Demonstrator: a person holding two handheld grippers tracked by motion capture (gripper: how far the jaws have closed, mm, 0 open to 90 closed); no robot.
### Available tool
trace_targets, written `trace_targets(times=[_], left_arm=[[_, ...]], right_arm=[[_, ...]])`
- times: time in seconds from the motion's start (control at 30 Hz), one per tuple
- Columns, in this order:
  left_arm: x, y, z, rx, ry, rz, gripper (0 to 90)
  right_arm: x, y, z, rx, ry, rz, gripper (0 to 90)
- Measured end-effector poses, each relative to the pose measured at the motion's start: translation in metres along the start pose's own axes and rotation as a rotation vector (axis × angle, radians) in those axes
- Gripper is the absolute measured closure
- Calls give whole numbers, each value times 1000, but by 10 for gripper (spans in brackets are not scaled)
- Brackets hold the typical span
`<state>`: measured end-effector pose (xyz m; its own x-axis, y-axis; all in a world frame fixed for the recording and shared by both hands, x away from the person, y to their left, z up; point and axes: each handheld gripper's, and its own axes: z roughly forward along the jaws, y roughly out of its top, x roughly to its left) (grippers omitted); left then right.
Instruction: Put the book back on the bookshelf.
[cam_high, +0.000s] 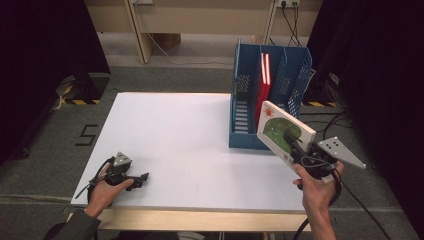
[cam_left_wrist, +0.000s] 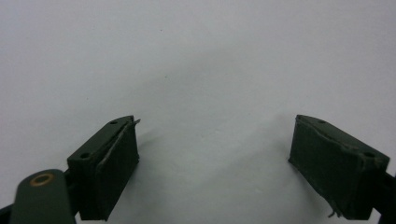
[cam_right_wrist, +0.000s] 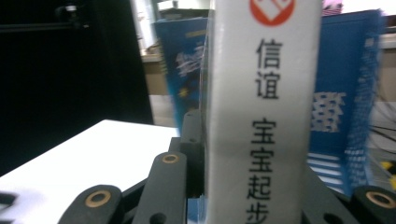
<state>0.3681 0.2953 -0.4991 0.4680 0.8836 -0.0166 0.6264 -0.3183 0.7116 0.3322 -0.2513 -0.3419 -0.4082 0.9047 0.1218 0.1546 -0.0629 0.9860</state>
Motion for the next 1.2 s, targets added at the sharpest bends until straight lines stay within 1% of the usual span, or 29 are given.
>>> trace_targets(times=[0.1, 0.2, 0.3, 0.33, 0.4, 0.43, 0.57, 0.73, 0.8, 0.93, 1.03, 1.13, 1.2], left_arm=[[0, 0, 0, 0, -1, 0, 140], [0, 0, 0, 1, -2, 0, 140], [0, 0, 0, 1, -2, 0, 139], [0, 0, 0, 1, -2, 0, 139], [0, 0, 0, 1, 0, -1, 139], [0, 0, 0, 1, 0, 0, 138], [0, 0, 0, 2, 0, 0, 137], [0, 0, 0, 0, 0, 0, 137], [0, 0, 0, 0, 0, 0, 137], [0, 0, 0, -1, 1, -1, 137], [0, 0, 0, -1, 1, -1, 137], [0, 0, 0, -3, 2, -1, 136], [0, 0, 0, -4, 2, -2, 136]], right_arm=[[-10, 5, 0, 10, -35, -4, 754], [-19, 9, 3, 6, -70, -12, 753], [-29, 13, 6, -4, -99, 0, 754], [-32, 15, 8, -10, -108, -5, 754], [-37, 18, 11, -7, -120, 5, 754], [-40, 19, 13, -1, -128, -1, 754], [-50, 25, 29, 10, -172, -16, 754], [-60, 26, 50, 11, -213, -7, 754], [-63, 27, 58, 17, -238, -21, 754], [-72, 28, 76, 21, -268, 5, 754], [-77, 29, 87, 31, -291, -1, 754], [-85, 31, 100, 35, -317, 11, 754], [-89, 32, 107, 44, -322, 10, 754]])
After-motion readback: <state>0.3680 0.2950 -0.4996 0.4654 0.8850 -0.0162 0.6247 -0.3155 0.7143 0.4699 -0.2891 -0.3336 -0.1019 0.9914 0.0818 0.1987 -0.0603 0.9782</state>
